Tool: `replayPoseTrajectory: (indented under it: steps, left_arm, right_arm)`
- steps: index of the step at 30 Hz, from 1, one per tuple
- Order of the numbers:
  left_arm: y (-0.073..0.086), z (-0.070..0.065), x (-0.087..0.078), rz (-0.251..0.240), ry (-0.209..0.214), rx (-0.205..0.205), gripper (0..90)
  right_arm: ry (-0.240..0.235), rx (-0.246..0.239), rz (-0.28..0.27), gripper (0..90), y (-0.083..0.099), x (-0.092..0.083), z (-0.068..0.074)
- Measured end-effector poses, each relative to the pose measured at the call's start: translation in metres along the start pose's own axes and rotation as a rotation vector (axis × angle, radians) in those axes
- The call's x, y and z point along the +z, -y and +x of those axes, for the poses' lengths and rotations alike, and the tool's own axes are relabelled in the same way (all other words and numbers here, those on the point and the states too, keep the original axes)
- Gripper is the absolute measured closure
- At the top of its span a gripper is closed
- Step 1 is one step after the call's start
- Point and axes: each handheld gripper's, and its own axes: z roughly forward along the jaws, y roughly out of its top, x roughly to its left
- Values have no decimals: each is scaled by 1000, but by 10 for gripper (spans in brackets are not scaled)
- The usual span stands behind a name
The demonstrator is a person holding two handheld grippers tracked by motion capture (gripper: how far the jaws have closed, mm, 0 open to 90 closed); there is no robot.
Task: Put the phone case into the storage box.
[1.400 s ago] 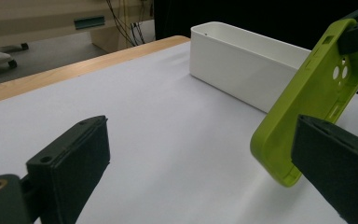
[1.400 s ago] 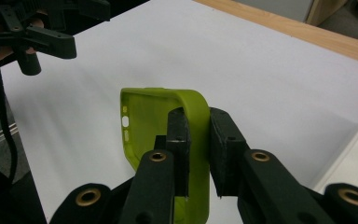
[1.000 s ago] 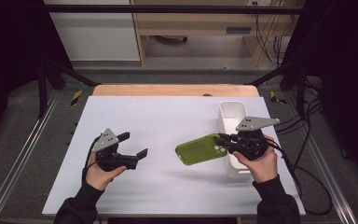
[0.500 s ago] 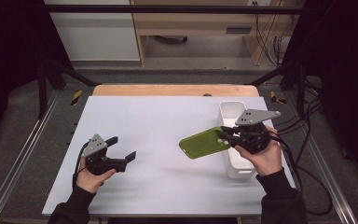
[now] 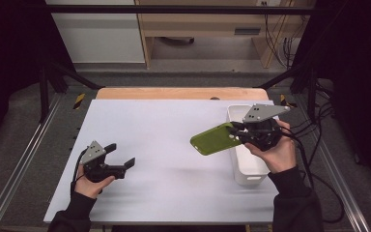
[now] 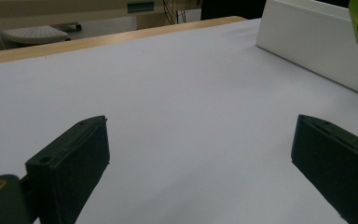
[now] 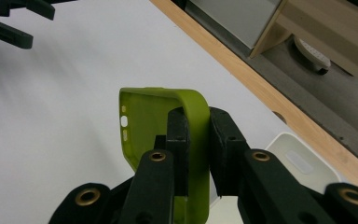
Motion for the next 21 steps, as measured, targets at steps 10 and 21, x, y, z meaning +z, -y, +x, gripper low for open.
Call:
replayPoseTrajectory:
  steps: [10,21]
  left_arm:
    - [4,4,0,10,-2,1,39]
    - [7,8,1,14,-14,9,39]
  right_arm:
    - [57,-60,9,793,-11,-4,-8]
    - [104,-93,34,794,-20,-6,-16]
